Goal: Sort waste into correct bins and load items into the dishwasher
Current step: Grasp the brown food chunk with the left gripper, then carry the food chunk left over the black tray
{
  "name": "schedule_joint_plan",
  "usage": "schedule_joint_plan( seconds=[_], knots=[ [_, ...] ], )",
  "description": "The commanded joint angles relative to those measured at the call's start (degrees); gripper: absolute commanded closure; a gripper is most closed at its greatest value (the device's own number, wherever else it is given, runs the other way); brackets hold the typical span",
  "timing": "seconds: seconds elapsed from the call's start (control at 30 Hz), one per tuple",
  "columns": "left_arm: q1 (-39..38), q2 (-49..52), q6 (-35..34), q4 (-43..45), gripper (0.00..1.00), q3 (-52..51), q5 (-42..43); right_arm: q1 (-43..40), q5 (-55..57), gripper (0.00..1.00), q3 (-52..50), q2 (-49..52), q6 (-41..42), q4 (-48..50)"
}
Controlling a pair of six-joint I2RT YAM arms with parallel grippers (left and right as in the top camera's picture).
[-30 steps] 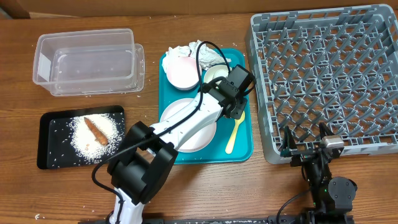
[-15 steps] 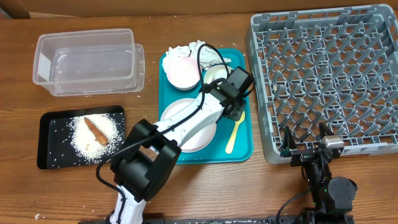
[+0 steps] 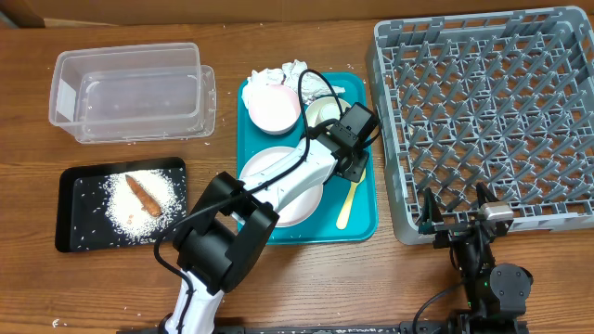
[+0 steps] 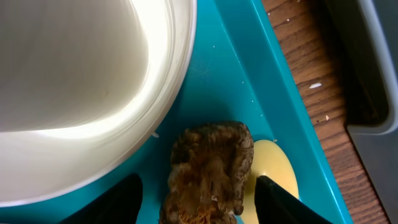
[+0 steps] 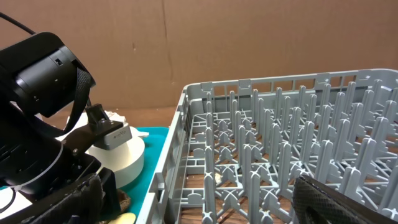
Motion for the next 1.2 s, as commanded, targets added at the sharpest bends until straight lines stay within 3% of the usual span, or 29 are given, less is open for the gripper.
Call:
schedule_joint_plan(
  seconds=[0.0, 0.33, 0.43, 0.67, 0.77, 1.0, 1.17],
  knots=[
    [0.3, 0.7, -0.8, 0.3, 0.38, 0.7, 0.6, 0.0, 0.6, 0.0, -0.6, -0.6, 0.0, 0.2],
    [0.3, 2.4, -0.8, 0.9, 0.39, 0.7, 1.6, 0.0, 0.6, 0.0, -0.6, -0.6, 0.0, 0.2],
    [0.3, 2.4, -0.8, 1.0, 0.43, 0.7, 1.6, 0.0, 0.6, 0.0, -0.6, -0.6, 0.0, 0.2],
    [0.3, 2.4, -0.8, 1.6, 0.65, 1.3, 1.6, 0.0, 0.6, 0.0, -0.6, -0.5, 0.0, 0.2],
    [0.3, 2.4, -0.8, 1.2, 0.66, 1.9, 1.6, 0.0, 0.6, 0.0, -0.6, -0.6, 0.0, 0.2],
    [0.3, 2.3, -0.8, -4.1, 0.71, 5.2, 3.4, 0.0, 0.6, 0.0, -0.6, -0.6, 0.0, 0.2],
    [0.3, 2.3, -0.8, -14.5, 0.84, 12.3, 4.9, 0.0, 0.6, 0.0, -0.6, -0.6, 0.0, 0.2]
  ],
)
